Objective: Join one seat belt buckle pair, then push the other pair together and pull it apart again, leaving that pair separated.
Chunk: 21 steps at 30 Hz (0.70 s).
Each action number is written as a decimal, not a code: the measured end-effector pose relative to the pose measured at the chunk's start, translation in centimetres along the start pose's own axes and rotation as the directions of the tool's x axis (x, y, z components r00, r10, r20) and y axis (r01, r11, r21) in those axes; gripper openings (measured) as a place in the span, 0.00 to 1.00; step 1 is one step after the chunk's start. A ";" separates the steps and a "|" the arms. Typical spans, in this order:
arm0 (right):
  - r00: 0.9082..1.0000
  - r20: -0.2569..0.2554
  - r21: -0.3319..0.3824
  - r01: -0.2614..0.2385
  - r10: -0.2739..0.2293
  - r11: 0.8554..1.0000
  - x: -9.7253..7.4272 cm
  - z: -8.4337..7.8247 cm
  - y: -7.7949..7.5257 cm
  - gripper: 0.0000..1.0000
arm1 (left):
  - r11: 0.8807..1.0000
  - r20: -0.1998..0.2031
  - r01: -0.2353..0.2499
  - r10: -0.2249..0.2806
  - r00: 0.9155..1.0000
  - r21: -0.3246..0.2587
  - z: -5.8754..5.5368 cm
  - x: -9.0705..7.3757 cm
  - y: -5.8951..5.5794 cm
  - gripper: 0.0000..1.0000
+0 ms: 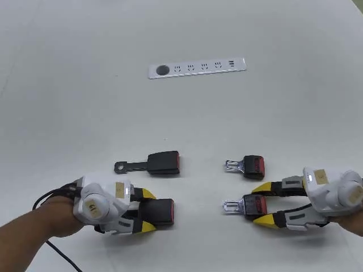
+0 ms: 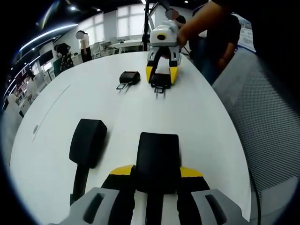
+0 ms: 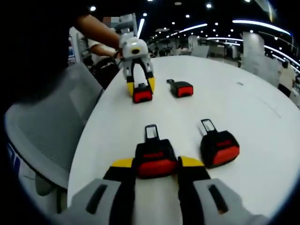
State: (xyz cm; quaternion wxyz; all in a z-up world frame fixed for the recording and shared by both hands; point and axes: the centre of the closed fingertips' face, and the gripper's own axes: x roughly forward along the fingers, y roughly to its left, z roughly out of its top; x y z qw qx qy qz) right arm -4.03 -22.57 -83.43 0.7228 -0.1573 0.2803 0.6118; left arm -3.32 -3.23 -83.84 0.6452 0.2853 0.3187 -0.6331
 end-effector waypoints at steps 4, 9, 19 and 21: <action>1.000 0.011 0.004 -0.004 0.004 1.000 0.4 0.2 -0.1 0.35 | 1.000 -0.003 0.001 -0.001 1.000 -0.003 0.0 0.0 0.0 0.35; 1.000 0.027 0.001 -0.010 0.010 1.000 1.2 0.6 0.0 0.35 | 1.000 -0.007 0.004 -0.004 1.000 -0.005 -0.1 0.0 0.0 0.35; 0.998 0.061 -0.001 -0.029 0.029 1.000 3.0 1.9 0.5 0.35 | 1.000 -0.014 0.008 -0.008 1.000 -0.009 -0.1 0.1 -0.1 0.35; 0.997 0.067 0.000 -0.035 0.035 0.999 3.4 2.3 0.7 0.35 | 1.000 -0.015 0.008 -0.008 1.000 -0.009 -0.1 0.1 -0.1 0.35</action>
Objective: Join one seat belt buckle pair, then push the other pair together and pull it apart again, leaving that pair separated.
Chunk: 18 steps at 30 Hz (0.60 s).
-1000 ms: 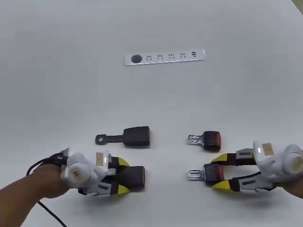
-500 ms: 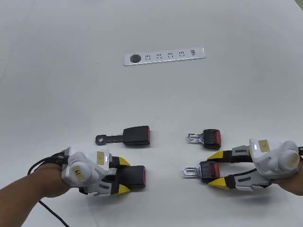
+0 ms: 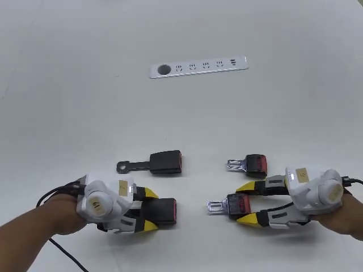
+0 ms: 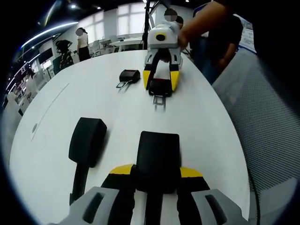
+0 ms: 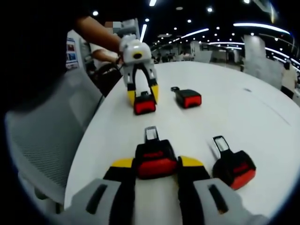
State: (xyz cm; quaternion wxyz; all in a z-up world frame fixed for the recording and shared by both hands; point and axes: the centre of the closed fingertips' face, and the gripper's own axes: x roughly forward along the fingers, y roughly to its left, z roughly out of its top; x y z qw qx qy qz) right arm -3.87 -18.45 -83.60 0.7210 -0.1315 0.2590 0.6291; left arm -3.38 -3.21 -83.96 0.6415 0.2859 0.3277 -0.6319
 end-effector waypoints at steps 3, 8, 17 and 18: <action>1.000 0.011 0.000 -0.007 0.007 1.000 0.6 0.5 0.2 0.35 | 1.000 0.000 -0.001 0.001 1.000 -0.002 0.0 0.0 0.0 0.35; 0.999 0.031 0.007 -0.017 0.017 1.000 1.8 1.3 0.5 0.35 | 1.000 -0.001 -0.001 0.001 1.000 -0.003 0.2 0.0 -0.1 0.35; 0.998 0.057 0.012 -0.028 0.027 1.000 3.6 2.5 0.8 0.35 | 1.000 -0.002 -0.001 0.001 1.000 -0.003 0.0 0.0 -0.1 0.35; 0.998 0.055 0.013 -0.032 0.031 0.999 3.7 2.5 0.9 0.35 | 1.000 -0.003 -0.001 0.001 1.000 -0.003 0.0 0.0 -0.1 0.35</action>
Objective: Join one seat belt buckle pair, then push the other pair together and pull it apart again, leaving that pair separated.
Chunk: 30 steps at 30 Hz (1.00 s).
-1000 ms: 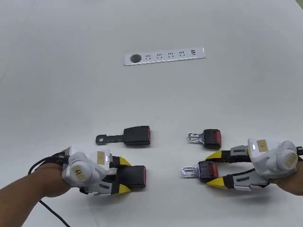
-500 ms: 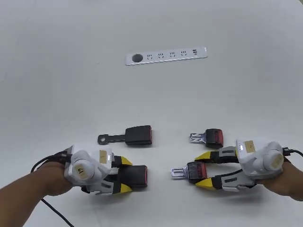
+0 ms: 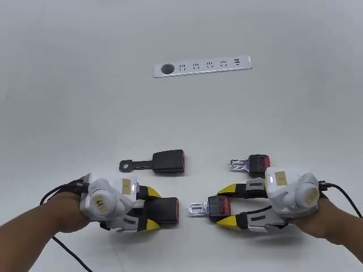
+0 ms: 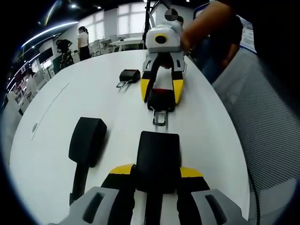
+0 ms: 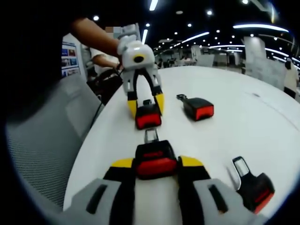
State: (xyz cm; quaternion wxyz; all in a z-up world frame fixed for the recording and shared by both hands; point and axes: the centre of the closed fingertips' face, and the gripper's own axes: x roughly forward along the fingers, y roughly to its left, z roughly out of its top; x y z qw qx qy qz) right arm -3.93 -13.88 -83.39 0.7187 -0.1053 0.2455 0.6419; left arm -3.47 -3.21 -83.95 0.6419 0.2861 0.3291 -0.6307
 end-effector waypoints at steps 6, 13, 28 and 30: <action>1.000 0.008 -0.004 -0.005 0.005 1.000 1.0 0.7 0.2 0.35 | 1.000 0.000 0.000 0.000 1.000 0.000 0.0 0.0 0.0 0.35; 1.000 0.001 -0.010 0.002 -0.002 1.000 1.8 1.0 0.2 0.35 | 1.000 -0.001 0.000 0.000 1.000 0.001 0.0 0.0 0.0 0.35; 1.000 -0.014 -0.011 0.017 -0.017 1.000 3.2 1.6 0.5 0.35 | 1.000 -0.033 0.005 -0.004 0.999 0.030 -0.1 0.0 -0.1 0.35; 1.000 -0.017 -0.012 0.019 -0.019 1.000 3.3 1.6 0.5 0.35 | 0.999 -0.033 0.006 -0.005 0.999 0.032 -0.1 0.0 0.0 0.35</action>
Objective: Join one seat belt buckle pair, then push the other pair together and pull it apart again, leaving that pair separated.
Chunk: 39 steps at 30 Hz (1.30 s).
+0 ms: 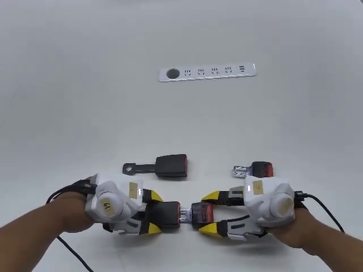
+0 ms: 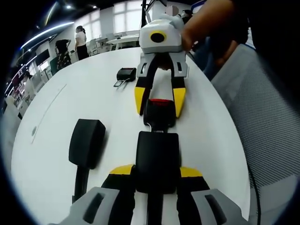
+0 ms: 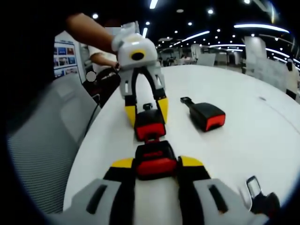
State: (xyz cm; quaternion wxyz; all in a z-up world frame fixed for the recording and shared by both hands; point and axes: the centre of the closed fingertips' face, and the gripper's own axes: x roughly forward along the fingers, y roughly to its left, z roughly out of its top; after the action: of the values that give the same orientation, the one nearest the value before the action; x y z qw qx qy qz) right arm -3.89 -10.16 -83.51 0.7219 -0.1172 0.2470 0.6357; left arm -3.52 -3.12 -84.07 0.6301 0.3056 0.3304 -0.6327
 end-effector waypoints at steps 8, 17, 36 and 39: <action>1.000 -0.017 -0.003 -0.003 0.003 1.000 0.6 0.4 0.0 0.35 | 1.000 -0.006 0.006 -0.006 1.000 0.014 0.0 0.0 -0.1 0.34; 1.000 -0.028 -0.009 -0.003 0.003 1.000 1.4 0.8 0.2 0.35 | 0.999 -0.011 0.019 -0.019 1.000 0.025 0.1 0.0 -0.1 0.34; 0.998 -0.058 -0.020 0.018 -0.019 1.000 1.8 0.7 0.4 0.35 | 0.999 -0.001 0.022 -0.022 1.000 0.025 0.2 0.2 -0.5 0.34; 0.998 -0.057 -0.032 0.021 -0.023 0.999 1.7 0.7 0.4 0.34 | 0.999 0.010 0.020 -0.020 1.000 0.025 0.1 0.1 -0.4 0.34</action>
State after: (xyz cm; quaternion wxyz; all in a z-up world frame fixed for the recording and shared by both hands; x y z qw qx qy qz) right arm -4.05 -8.26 -83.68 0.7196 -0.1493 0.2561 0.6279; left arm -3.95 -3.29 -84.07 0.6217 0.3068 0.3224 -0.6446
